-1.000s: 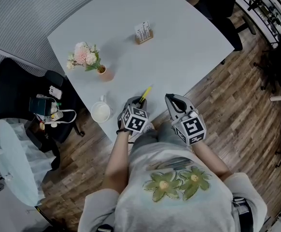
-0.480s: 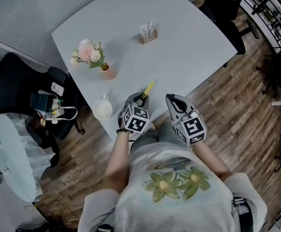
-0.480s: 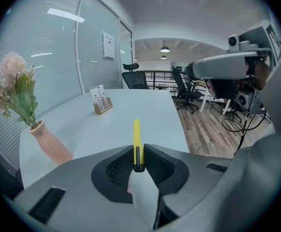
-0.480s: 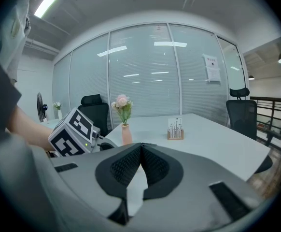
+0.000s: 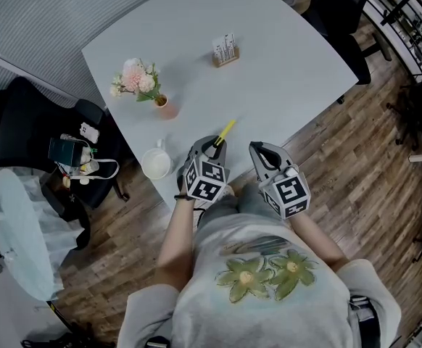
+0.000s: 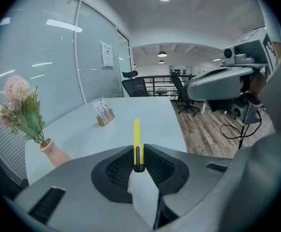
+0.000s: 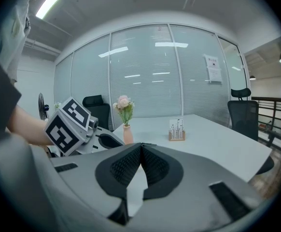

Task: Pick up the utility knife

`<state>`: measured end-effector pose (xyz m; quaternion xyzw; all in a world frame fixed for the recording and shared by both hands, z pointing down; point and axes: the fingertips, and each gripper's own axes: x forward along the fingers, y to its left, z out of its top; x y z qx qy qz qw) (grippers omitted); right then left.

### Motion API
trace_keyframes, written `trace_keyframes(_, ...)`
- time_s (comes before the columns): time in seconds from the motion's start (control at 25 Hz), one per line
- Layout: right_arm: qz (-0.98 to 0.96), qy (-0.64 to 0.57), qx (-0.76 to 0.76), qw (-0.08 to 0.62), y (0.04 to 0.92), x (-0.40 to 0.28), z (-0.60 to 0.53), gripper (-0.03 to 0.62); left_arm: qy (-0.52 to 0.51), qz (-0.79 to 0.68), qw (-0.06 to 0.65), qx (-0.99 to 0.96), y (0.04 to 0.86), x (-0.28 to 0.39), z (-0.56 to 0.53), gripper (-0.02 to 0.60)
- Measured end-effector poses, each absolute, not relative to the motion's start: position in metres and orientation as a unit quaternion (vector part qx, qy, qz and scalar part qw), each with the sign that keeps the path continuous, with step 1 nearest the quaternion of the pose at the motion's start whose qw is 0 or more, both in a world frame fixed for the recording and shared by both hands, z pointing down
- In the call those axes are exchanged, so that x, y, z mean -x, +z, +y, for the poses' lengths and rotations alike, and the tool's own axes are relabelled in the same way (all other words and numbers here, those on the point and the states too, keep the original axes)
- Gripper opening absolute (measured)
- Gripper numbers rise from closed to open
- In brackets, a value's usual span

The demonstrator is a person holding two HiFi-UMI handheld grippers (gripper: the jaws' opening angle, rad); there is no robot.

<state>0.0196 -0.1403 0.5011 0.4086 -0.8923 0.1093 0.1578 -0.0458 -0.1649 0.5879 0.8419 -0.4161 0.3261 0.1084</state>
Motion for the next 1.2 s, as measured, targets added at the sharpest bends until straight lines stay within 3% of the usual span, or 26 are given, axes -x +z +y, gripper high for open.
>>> trace_keyframes(1.2,-0.901,0.106,-0.393,0.149,0.493,-0.013,-0.146,0.005,0.252,-0.446,0.033,-0.858,0.486,0.038,-0.174,0.066)
